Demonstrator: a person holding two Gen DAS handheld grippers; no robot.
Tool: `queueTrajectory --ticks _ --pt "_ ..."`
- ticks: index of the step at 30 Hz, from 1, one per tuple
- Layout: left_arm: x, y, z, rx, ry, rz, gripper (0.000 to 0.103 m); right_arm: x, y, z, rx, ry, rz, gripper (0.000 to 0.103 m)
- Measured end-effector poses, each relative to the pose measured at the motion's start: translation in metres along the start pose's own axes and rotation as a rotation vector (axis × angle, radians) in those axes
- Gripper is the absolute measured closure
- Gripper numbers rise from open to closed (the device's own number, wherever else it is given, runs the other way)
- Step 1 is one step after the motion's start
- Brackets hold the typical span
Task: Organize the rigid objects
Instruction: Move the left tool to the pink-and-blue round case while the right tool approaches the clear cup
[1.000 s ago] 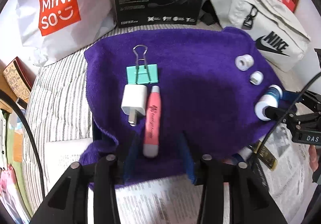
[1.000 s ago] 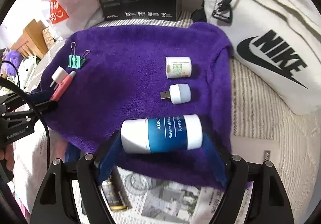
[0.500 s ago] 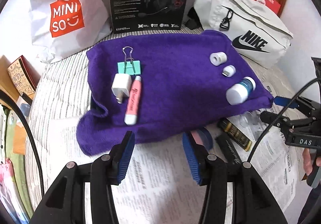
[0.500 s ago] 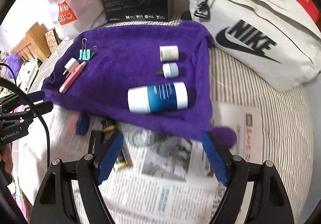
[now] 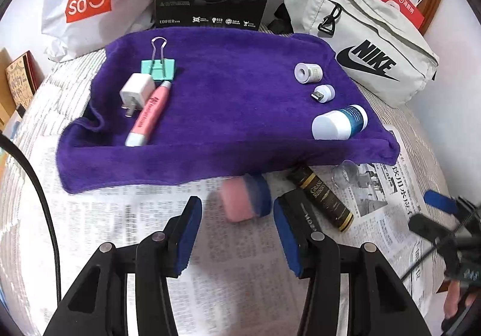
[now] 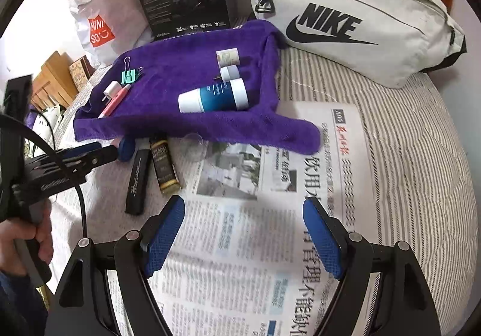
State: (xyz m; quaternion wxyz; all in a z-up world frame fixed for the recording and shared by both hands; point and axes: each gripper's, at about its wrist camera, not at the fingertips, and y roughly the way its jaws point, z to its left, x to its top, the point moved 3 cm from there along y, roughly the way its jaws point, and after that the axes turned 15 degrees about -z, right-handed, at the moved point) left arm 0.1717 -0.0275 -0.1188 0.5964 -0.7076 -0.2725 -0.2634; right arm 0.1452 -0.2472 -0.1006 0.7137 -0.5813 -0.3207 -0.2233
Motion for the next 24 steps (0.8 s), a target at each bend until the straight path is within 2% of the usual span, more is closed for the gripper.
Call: queueTrajectory --ticks 6,13,22,23,24 --pt "-0.003 0.017 -0.009 0.046 0.022 0.012 0.055 -0.008 -0.004 -0.002 -0.006 -0.01 -0.011 0.023" --pt "-0.004 0.014 0.003 0.114 0.03 -0.003 0.055 -0.017 -0.002 -0.003 0.017 0.005 -0.005 0.023" --pt "-0.004 0.019 -0.007 0.111 0.052 -0.02 0.055 -0.019 0.007 0.006 0.042 -0.004 0.006 0.023" --pt "-0.004 0.019 -0.006 0.104 0.047 -0.024 0.056 -0.019 0.008 0.007 0.043 -0.004 0.007 0.023" --pt "-0.004 0.019 -0.006 0.098 0.047 -0.027 0.062 -0.019 0.009 0.008 0.042 -0.004 0.01 0.023"
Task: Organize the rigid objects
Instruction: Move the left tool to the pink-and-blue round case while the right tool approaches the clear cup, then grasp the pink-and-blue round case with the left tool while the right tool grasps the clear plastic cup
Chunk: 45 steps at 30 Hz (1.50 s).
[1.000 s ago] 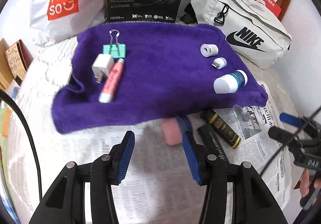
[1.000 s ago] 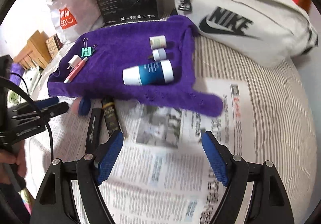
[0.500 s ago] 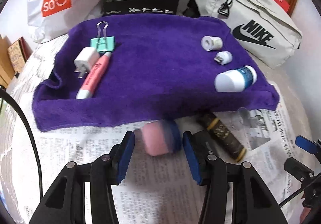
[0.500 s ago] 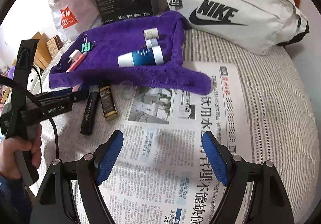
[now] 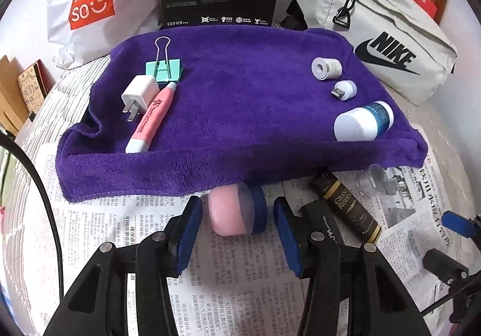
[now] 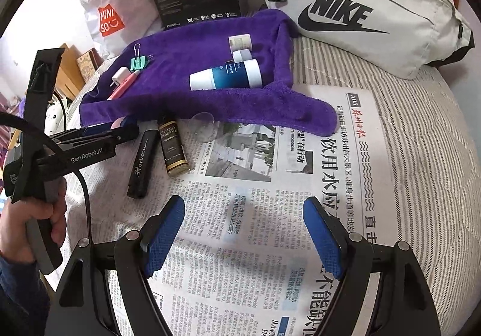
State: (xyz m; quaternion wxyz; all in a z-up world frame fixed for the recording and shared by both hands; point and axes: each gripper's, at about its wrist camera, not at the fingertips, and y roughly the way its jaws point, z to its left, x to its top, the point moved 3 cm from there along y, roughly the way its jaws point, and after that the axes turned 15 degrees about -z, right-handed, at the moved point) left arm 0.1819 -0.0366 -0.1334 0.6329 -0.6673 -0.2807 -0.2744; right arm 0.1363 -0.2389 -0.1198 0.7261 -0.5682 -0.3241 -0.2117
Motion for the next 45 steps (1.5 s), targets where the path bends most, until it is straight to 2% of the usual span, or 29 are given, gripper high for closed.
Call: queueTrajectory --ticks 1,7,15,18,22,26,31,34,38,42,44,45 --pt "0.0 -0.001 0.0 -0.002 0.01 -0.005 0.068 0.0 0.001 0.001 -0.001 0.0 0.002 0.023" --pt "-0.007 -0.011 0.009 -0.052 -0.003 -0.02 0.068 -0.001 0.005 0.007 -0.003 -0.017 0.007 0.023" --pt "-0.02 -0.024 0.034 -0.016 0.016 -0.018 0.068 0.011 0.012 0.02 0.007 -0.036 -0.024 0.023" --pt "-0.021 -0.026 0.04 -0.034 0.0 -0.018 0.068 0.018 0.023 0.022 0.038 0.005 -0.03 0.023" --pt "-0.024 -0.026 0.035 -0.015 0.053 -0.027 0.068 0.026 0.033 0.025 0.032 0.004 -0.061 0.024" --pt "-0.025 -0.026 0.033 -0.016 0.06 -0.04 0.068 0.029 0.044 0.026 0.024 -0.001 -0.064 0.031" --pt "-0.025 -0.026 0.031 -0.005 0.083 -0.047 0.068 0.03 0.055 0.031 0.03 -0.006 -0.073 0.033" --pt "-0.026 -0.027 0.031 -0.006 0.09 -0.051 0.068 0.029 0.064 0.035 0.022 -0.02 -0.063 0.042" --pt "-0.026 -0.027 0.032 -0.011 0.09 -0.055 0.068 0.032 0.071 0.038 -0.008 -0.051 -0.075 0.048" --pt "-0.025 -0.027 0.031 -0.014 0.094 -0.055 0.068 0.034 0.076 0.043 -0.03 -0.083 -0.083 0.05" --pt "-0.025 -0.028 0.032 -0.02 0.093 -0.057 0.068 0.035 0.077 0.046 -0.036 -0.108 -0.093 0.062" --pt "-0.025 -0.027 0.032 -0.023 0.094 -0.057 0.068 0.034 0.077 0.046 -0.043 -0.12 -0.095 0.063"
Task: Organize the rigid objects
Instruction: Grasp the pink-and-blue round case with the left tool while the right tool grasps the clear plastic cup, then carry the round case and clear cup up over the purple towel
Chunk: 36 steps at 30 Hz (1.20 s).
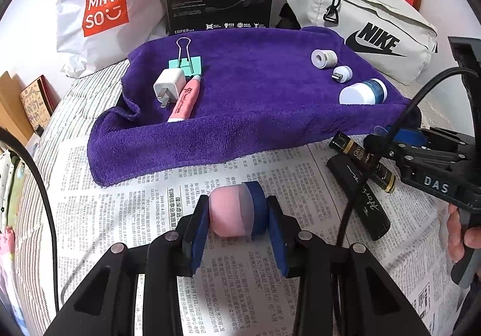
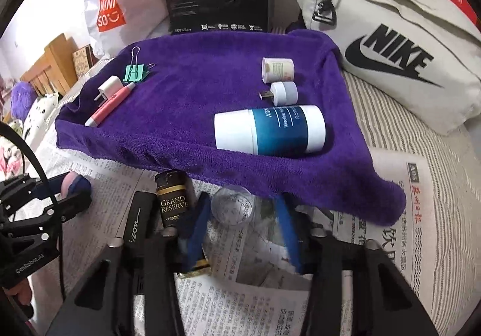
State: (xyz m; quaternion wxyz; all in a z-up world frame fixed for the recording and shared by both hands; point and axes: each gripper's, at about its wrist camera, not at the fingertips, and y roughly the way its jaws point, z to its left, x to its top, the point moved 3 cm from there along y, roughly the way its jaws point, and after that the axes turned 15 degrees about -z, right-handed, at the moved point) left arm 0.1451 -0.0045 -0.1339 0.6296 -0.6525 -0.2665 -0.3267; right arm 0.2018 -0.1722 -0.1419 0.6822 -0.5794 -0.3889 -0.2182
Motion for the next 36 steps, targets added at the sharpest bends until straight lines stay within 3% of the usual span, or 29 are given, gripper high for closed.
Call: queueTrajectory --ticks 3,12,23,36 --pt "0.0 -0.001 0.0 -0.007 0.008 -0.002 0.068 -0.001 -0.004 -0.004 0.002 -0.008 0.01 0.076" --pt "0.0 -0.001 0.0 -0.008 0.011 -0.001 0.067 -0.01 -0.016 -0.012 0.004 -0.007 0.041 0.076" --pt "0.001 0.001 0.001 -0.019 0.002 -0.008 0.069 -0.007 -0.013 -0.015 0.019 0.002 0.018 0.076" --pt "-0.001 -0.021 0.015 -0.046 -0.059 -0.006 0.069 -0.006 -0.044 -0.019 0.033 0.005 0.019 0.076"
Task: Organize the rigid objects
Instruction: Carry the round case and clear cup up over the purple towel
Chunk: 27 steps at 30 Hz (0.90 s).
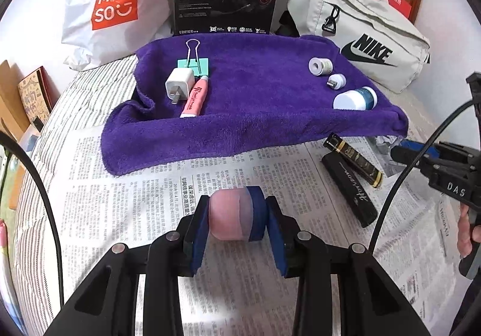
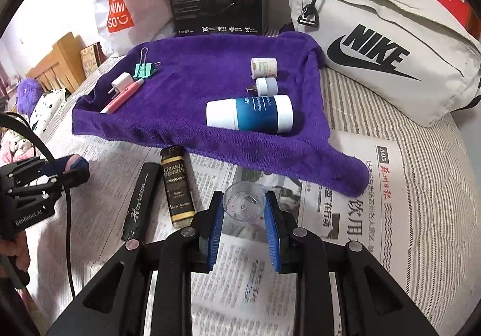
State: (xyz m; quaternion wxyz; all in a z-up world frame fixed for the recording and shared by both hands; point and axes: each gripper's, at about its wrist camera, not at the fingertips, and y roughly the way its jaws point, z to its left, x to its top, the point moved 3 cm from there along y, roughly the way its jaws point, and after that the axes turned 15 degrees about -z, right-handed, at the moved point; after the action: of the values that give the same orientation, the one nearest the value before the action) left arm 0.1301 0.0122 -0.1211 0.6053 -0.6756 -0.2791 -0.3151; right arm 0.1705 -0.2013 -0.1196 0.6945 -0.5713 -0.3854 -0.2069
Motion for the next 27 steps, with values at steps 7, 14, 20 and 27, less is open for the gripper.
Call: queueTrajectory --ticks 7,14,20,27 --pt "0.006 -0.014 0.002 0.001 0.0 -0.005 0.069 -0.001 -0.009 0.004 0.009 -0.005 0.008 0.076" --pt "0.016 -0.021 0.004 -0.003 0.0 -0.007 0.069 0.005 -0.016 0.009 0.02 -0.01 0.005 0.076" --pt "0.028 -0.026 0.007 0.0 -0.003 -0.011 0.069 0.015 -0.02 0.01 0.025 -0.011 0.007 0.076" --pt "0.043 -0.03 0.015 0.003 -0.016 -0.016 0.069 0.031 -0.019 0.007 0.036 0.005 0.009 0.076"
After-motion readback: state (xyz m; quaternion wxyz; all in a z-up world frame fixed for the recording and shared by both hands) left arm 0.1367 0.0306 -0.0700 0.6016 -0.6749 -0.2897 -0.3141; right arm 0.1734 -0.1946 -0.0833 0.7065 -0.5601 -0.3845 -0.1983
